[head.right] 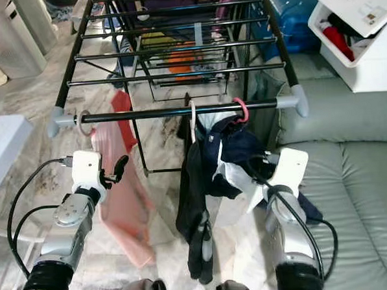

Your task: Hang hanger

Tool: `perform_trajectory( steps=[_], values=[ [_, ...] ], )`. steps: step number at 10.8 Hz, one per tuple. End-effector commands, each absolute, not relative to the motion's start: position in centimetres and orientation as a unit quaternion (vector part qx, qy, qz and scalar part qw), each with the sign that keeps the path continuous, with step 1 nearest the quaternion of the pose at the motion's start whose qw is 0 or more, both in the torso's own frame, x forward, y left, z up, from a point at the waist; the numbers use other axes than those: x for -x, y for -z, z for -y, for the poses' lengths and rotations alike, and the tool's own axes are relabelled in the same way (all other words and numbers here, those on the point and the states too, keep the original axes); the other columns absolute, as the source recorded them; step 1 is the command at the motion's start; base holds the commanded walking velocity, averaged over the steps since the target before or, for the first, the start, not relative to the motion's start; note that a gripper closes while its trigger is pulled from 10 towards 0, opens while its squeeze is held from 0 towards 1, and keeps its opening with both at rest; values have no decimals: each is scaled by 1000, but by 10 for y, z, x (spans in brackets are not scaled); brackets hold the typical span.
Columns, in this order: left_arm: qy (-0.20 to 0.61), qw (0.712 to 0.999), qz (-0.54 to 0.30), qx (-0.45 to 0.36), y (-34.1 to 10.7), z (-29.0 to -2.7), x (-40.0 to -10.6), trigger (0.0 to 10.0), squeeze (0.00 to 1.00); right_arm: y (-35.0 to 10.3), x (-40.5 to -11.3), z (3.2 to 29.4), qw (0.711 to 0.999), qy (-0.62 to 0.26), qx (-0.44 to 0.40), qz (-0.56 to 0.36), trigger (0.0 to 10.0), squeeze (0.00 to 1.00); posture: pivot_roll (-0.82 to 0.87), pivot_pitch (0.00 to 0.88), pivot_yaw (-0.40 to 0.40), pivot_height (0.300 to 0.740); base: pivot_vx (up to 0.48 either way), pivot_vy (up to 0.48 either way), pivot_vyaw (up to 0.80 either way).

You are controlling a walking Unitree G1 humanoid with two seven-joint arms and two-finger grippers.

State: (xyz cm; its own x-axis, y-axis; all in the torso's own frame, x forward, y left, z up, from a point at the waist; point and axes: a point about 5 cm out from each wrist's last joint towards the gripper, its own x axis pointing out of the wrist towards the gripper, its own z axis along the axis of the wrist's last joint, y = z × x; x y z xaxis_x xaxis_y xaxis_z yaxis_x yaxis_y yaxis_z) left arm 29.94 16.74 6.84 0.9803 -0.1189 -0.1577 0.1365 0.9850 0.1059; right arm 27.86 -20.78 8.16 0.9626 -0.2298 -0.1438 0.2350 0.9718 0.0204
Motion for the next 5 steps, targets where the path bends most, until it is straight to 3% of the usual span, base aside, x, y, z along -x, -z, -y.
perform_trajectory(
  steps=[1,5],
  values=[
    [56,994,-68,-63,-73,-171,-302,10000,0,-97,-280,203,995,98,-4,-33,10000,0,-22,51,48,740,0,0,0],
    [62,993,-79,-62,-70,-175,-300,10000,0,-80,-237,190,990,-92,39,-102,10000,0,-45,57,46,740,0,0,0]
  ],
)
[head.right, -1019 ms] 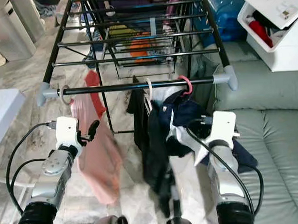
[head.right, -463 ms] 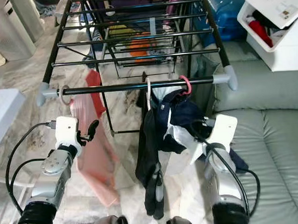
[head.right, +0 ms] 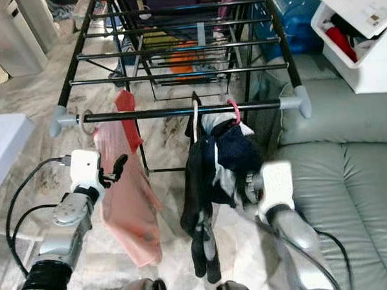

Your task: Hang hanger

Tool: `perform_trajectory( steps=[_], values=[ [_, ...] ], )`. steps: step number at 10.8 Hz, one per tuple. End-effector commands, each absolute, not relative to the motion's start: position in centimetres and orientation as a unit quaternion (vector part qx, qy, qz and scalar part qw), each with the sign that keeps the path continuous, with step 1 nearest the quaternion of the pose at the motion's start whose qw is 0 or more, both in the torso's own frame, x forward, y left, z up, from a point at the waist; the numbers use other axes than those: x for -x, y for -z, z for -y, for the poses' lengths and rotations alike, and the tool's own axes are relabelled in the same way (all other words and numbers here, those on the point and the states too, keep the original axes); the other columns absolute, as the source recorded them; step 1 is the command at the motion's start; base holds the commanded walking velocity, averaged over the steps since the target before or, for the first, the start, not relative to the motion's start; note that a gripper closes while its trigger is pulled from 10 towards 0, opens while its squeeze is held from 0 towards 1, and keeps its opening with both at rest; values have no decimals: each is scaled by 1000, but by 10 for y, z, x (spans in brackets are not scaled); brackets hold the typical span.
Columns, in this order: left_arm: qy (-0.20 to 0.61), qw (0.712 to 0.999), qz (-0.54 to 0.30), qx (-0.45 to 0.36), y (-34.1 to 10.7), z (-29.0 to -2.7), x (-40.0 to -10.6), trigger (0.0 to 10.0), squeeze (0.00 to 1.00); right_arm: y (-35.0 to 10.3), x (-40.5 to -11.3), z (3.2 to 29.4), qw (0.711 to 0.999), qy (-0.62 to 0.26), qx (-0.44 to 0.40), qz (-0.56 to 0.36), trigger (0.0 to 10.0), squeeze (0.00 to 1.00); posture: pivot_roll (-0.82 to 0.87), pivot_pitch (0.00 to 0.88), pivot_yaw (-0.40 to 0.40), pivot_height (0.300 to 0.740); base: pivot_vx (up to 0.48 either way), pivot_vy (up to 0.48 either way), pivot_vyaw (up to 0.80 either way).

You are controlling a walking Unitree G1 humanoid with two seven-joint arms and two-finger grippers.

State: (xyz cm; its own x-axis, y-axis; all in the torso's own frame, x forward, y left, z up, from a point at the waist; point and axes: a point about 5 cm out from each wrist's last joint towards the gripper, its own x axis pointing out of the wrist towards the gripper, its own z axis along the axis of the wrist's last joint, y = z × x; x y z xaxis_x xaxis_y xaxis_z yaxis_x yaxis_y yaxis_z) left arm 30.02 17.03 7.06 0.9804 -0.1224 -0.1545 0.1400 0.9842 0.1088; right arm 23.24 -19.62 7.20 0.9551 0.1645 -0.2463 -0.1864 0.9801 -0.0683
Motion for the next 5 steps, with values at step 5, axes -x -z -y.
perform_trajectory(
  steps=[5],
  values=[
    [61,993,-79,-67,-71,-176,-302,10000,0,-97,-228,197,989,-127,62,-46,10000,0,-47,57,48,740,0,0,0]
  ],
)
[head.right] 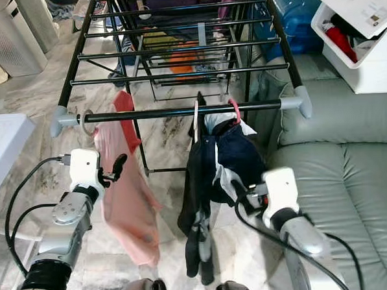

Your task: Hang hanger

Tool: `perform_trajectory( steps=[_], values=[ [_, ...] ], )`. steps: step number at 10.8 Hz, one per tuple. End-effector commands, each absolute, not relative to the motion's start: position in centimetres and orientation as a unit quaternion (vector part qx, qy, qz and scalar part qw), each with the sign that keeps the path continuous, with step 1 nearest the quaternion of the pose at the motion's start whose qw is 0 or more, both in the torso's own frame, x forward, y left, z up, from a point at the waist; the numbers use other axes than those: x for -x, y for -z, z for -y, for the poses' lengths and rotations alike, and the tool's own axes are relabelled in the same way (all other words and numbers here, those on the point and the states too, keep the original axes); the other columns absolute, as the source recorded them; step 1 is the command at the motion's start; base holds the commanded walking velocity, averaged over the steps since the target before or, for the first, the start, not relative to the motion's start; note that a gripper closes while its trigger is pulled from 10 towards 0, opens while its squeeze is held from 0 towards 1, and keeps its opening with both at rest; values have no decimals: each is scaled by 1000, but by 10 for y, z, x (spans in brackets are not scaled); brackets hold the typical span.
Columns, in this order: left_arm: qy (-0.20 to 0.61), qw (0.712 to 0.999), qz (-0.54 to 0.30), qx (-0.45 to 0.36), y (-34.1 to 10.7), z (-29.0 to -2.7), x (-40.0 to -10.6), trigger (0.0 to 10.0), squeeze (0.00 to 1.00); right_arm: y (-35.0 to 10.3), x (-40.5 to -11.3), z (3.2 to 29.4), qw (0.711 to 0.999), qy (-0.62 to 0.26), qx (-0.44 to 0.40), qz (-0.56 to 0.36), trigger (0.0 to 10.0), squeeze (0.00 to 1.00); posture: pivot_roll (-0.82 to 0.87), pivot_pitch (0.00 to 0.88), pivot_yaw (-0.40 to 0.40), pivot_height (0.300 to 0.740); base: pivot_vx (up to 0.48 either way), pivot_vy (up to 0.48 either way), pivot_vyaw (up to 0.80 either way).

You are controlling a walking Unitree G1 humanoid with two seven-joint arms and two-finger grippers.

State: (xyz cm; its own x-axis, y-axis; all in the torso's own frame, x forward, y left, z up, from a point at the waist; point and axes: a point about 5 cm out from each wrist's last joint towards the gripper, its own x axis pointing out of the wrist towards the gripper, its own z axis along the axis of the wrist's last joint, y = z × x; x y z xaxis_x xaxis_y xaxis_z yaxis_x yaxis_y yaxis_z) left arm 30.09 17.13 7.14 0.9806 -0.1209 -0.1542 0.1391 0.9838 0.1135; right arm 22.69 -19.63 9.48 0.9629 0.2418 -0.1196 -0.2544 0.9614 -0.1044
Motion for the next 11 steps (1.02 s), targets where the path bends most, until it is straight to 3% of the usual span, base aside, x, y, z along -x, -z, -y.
perform_trajectory(
  steps=[1,5,7,11],
  values=[
    [59,993,-79,-67,-71,-177,-301,10000,0,-108,-224,197,991,-117,66,-21,10000,0,-43,57,44,740,0,0,0],
    [65,993,-78,-66,-71,-173,-302,10000,0,-118,-196,198,988,-107,110,10,10000,0,-61,56,53,740,0,0,0],
    [69,992,-75,-71,-72,-173,-302,10000,0,-119,-195,194,985,-97,143,18,10000,0,-55,48,54,740,0,0,0],
    [63,992,-74,-76,-71,-175,-301,10000,0,-103,-203,200,990,-65,128,-14,10000,0,-42,39,46,740,-66,0,0]
  ],
)
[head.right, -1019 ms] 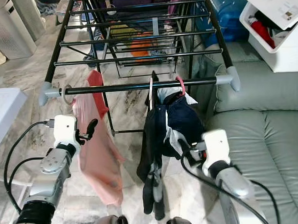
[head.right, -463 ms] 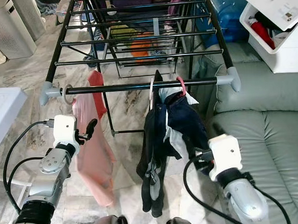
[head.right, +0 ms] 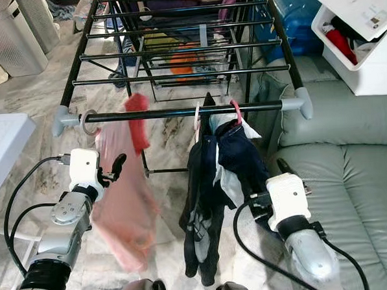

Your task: Hang hanger

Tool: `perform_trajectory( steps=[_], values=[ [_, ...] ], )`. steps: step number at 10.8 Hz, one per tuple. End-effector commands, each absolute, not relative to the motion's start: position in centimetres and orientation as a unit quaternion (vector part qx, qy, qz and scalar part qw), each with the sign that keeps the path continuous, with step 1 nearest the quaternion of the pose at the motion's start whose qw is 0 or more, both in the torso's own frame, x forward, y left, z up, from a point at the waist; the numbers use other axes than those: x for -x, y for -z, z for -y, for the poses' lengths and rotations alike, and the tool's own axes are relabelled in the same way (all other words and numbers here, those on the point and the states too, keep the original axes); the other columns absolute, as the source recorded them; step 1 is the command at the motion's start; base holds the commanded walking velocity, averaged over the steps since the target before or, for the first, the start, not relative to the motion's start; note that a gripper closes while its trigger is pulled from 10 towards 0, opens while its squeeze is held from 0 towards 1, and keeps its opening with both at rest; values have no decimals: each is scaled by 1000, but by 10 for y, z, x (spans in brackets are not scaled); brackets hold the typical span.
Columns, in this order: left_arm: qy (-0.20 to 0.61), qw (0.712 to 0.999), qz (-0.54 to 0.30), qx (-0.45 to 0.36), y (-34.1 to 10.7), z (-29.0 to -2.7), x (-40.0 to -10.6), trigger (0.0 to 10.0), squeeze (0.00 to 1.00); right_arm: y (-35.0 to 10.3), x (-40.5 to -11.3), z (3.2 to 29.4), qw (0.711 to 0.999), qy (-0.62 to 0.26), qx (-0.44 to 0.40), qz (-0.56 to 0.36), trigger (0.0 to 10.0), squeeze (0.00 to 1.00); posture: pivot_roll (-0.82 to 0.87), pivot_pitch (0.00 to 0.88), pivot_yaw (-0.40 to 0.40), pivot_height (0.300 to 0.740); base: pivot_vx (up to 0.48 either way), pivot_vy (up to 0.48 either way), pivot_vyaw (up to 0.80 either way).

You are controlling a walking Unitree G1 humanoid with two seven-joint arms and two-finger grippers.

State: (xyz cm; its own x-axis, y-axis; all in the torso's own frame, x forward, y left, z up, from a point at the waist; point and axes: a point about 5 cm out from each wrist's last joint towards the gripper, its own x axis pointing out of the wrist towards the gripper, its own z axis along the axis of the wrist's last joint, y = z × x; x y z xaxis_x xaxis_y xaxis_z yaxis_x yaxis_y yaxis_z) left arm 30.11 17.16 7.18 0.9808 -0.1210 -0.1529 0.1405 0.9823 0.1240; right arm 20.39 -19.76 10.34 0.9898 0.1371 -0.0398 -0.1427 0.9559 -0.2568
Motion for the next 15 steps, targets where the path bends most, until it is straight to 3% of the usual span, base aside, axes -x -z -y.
perform_trajectory(
  steps=[1,8,11,15],
  values=[
    [61,992,-74,-76,-72,-176,-302,10000,0,-102,-205,204,990,-52,127,-17,10000,0,-44,39,45,740,-270,0,0],
    [59,992,-79,-75,-67,-175,-300,10000,0,-99,-215,208,992,-26,125,-20,10000,0,-48,21,45,740,-297,0,0],
    [35,993,-90,-73,-58,-185,-287,10000,0,-85,-242,206,995,-6,90,-35,10000,0,-20,0,44,740,-294,0,0],
    [7,995,-67,-72,-61,-178,-266,10000,0,-57,-261,206,994,21,71,-79,10000,0,33,0,7,740,-146,0,0]
  ],
)
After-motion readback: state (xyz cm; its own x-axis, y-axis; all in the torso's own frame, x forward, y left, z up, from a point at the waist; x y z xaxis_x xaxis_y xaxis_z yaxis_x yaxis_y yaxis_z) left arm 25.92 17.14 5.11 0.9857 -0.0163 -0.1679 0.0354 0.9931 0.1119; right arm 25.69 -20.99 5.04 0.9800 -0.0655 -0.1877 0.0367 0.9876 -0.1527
